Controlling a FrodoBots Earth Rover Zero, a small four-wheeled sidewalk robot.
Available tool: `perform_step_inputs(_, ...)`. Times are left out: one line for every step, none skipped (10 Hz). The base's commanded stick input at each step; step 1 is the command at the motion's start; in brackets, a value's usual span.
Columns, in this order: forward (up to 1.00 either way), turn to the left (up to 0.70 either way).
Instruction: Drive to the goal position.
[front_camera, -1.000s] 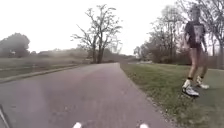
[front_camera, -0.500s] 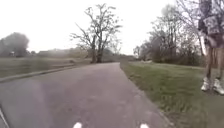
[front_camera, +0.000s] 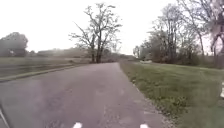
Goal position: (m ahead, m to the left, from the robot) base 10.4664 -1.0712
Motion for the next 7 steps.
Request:
perform_step_inputs(0.00, 0.00)
perform_step_inputs(0.00, 0.00)
perform_step_inputs(0.00, 0.00)
perform_step_inputs(0.00, 0.00)
perform_step_inputs(0.00, 0.00)
perform_step_inputs(0.00, 0.10)
perform_step_inputs(0.00, 0.45)
